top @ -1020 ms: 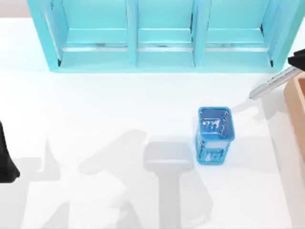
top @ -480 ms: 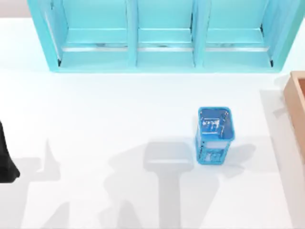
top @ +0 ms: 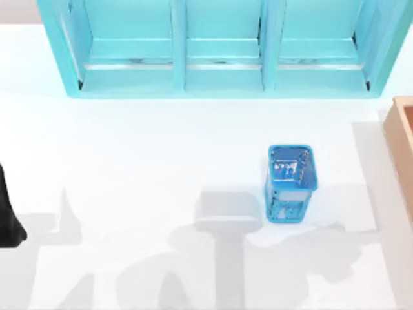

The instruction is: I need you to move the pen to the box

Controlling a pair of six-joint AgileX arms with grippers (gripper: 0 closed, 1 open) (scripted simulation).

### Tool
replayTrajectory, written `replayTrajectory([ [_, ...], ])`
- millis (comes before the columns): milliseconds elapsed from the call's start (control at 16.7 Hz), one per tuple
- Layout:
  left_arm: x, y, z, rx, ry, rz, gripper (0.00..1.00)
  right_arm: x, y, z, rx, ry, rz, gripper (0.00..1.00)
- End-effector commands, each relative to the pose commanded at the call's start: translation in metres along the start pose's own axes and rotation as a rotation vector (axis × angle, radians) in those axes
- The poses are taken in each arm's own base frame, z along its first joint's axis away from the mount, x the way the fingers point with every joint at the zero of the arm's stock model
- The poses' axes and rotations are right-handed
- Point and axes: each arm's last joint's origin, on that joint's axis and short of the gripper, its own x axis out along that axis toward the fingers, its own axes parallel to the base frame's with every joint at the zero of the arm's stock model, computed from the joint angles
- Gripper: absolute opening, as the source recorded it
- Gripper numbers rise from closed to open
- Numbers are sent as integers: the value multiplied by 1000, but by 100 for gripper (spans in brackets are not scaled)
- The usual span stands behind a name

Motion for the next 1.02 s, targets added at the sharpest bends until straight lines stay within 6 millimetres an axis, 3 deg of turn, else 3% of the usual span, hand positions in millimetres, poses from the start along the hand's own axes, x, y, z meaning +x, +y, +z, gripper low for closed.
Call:
replayTrajectory([
  [240,0,0,0,0,0,0,100,7,1,0,-3,4,9,0],
  [660,0,0,0,0,0,0,100,60,4,-17,1,-2,-1,0],
  [900,0,0,0,0,0,0,100,62,5,-18,0,0,0,0],
  [1020,0,0,0,0,0,0,100,62,5,-18,0,0,0,15],
])
